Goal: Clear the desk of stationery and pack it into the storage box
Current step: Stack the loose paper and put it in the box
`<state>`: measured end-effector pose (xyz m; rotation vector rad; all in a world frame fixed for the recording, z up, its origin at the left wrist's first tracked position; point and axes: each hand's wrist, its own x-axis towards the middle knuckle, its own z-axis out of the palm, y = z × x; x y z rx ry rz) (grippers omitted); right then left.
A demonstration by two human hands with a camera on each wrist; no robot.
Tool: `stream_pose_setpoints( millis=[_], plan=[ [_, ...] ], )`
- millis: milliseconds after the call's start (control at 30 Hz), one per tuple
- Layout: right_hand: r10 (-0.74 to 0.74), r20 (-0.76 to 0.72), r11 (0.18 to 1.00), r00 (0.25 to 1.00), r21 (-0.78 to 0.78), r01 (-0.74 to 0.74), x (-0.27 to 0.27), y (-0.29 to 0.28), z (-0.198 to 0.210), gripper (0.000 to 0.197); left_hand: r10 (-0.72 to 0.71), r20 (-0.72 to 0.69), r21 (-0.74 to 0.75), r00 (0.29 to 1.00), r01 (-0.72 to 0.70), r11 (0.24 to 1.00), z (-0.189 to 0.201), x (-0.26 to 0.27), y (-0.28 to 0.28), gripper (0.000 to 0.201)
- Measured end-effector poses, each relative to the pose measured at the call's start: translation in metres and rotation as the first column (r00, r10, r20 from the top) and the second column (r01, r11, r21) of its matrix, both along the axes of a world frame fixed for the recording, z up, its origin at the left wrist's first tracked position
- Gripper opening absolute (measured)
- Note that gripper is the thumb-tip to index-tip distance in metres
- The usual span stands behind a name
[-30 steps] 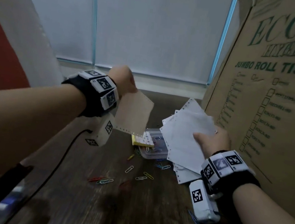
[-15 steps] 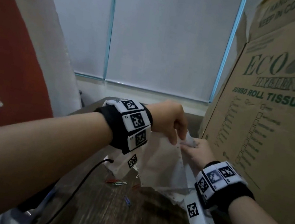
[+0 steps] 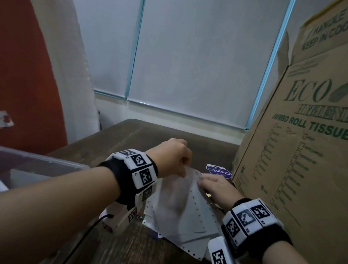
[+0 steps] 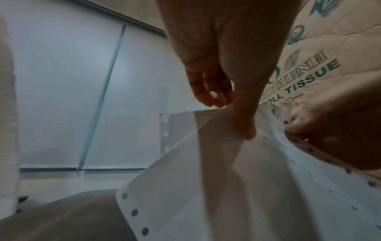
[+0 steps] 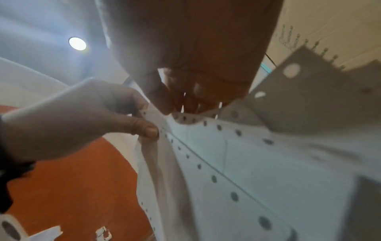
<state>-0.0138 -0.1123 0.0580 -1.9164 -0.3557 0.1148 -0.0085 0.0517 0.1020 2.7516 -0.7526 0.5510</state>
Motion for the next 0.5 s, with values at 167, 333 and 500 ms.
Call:
stream_pose_setpoints(
  millis=[167, 333, 500],
  plan=[
    [-0.082, 0.102, 0.995, 0.991, -0.052, 0.088, 0.001, -0.003, -0.003, 0.02, 0.084, -0.037, -0.096, 0.996, -0.087, 0.992, -0.007, 0.003, 0.019, 0.025],
    [-0.187, 0.213, 0.977, 0.959, -0.064, 0.205, 0.006, 0.0, -0.005, 0.008, 0.109, -0.082, -0.104, 0.991, -0.118, 0.988, -0.017, 0.001, 0.022, 0.025],
    [-0.196, 0.176, 0.98, 0.965, 0.055, 0.189, 0.007, 0.001, -0.005, 0.019, 0.103, -0.138, -0.115, 0.985, -0.119, 0.986, -0.019, 0.002, 0.022, 0.02]
  ],
)
